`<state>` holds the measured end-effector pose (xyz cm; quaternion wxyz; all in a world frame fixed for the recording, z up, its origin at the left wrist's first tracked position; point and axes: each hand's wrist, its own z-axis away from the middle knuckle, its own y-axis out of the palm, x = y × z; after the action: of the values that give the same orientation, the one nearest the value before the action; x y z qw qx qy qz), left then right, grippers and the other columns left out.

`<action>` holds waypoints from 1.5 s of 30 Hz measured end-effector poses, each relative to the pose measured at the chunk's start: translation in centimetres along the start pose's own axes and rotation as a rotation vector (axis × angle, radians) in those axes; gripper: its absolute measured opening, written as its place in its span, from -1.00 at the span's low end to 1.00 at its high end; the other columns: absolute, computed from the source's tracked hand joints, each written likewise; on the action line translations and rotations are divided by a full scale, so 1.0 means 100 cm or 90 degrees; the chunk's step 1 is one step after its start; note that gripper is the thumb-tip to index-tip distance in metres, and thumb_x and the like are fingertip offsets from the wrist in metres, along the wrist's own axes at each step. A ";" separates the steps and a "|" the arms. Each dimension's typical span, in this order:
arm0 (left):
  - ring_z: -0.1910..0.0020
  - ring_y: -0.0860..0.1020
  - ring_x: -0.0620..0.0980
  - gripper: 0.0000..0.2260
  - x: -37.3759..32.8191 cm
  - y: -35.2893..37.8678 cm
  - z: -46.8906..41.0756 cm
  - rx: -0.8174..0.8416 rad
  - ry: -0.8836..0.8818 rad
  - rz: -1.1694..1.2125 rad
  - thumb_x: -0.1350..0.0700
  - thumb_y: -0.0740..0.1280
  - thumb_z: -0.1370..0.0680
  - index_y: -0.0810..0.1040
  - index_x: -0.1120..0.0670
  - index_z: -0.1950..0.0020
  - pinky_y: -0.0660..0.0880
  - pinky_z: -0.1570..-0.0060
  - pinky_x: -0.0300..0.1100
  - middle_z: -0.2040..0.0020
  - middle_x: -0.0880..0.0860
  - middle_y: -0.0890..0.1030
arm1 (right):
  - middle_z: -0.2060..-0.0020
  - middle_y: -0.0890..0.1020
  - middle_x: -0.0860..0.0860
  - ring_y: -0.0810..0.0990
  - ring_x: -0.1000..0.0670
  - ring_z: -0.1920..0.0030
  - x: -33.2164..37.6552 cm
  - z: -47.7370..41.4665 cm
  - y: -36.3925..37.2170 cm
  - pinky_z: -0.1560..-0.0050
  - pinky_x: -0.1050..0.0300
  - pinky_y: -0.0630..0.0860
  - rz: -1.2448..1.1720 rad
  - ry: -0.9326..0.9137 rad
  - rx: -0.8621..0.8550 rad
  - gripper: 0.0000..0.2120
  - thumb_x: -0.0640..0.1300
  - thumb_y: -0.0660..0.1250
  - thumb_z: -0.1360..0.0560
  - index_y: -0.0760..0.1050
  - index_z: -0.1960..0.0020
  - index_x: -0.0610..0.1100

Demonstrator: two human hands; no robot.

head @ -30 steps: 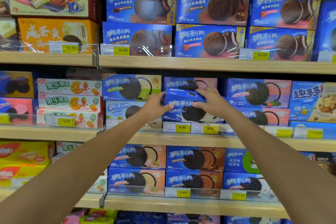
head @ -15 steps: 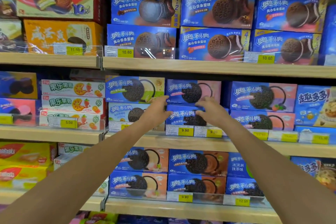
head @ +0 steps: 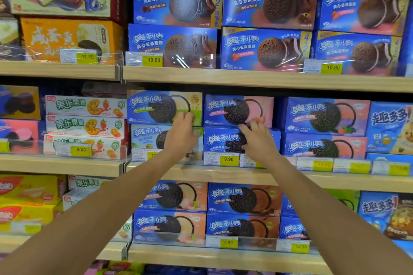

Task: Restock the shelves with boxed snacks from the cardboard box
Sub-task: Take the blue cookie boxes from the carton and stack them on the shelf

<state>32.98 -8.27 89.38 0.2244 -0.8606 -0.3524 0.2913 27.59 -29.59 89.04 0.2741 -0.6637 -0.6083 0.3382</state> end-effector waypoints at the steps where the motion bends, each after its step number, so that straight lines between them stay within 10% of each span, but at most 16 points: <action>1: -0.24 0.39 0.11 -0.61 0.003 0.000 -0.001 0.002 0.002 -0.005 0.16 0.29 -0.54 0.33 0.16 -0.36 0.47 -0.06 0.08 -0.27 0.11 0.35 | -0.33 0.30 -0.14 0.22 -0.18 -0.37 0.000 0.000 0.000 -0.36 -0.05 0.18 -0.004 0.000 -0.001 -0.42 -0.13 0.37 -0.47 0.23 -0.43 -0.10; 15: -0.33 0.37 0.02 -0.57 -0.007 -0.006 0.035 0.076 0.046 0.049 0.02 0.27 -0.56 0.31 0.07 -0.40 0.40 -0.14 -0.02 -0.37 0.01 0.34 | -0.40 0.33 -0.16 0.23 -0.15 -0.42 0.028 0.015 0.000 -0.42 -0.02 0.20 -0.234 0.065 -0.070 -0.51 -0.15 0.22 -0.55 0.25 -0.46 -0.19; 27: 0.04 0.46 -0.02 -0.86 0.028 0.016 0.154 0.060 0.059 0.185 0.14 0.21 -0.53 0.44 0.09 -0.07 0.42 0.10 -0.10 0.01 0.02 0.47 | 0.19 0.54 -0.11 0.47 -0.12 0.20 0.101 0.117 0.025 0.21 0.00 0.36 -0.366 0.043 -0.128 -0.89 -0.24 0.17 -0.51 0.46 0.11 -0.22; 42: -0.17 0.52 0.09 -0.73 0.113 0.137 0.462 0.664 -0.273 0.103 0.09 0.15 -0.62 0.47 0.11 -0.27 0.38 -0.07 -0.16 -0.18 0.08 0.56 | 0.39 0.52 -0.13 0.51 -0.17 0.29 0.161 0.408 0.227 0.34 0.04 0.29 -0.420 0.243 0.440 -0.85 -0.19 0.21 -0.49 0.43 0.24 -0.19; 45: 0.04 0.57 0.18 -0.79 0.126 0.174 0.534 0.748 -0.357 0.171 0.18 0.18 -0.56 0.49 0.19 -0.14 0.41 0.13 -0.12 -0.01 0.21 0.59 | 0.34 0.50 -0.03 0.52 -0.12 0.20 0.165 0.472 0.274 0.24 0.08 0.34 -0.419 0.312 0.587 -0.83 -0.17 0.20 -0.50 0.39 0.27 -0.09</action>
<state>13.37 -0.64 35.82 0.5178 -0.5232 -0.0694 0.6733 8.21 -18.48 36.63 0.7547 -0.3128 -0.4916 0.3015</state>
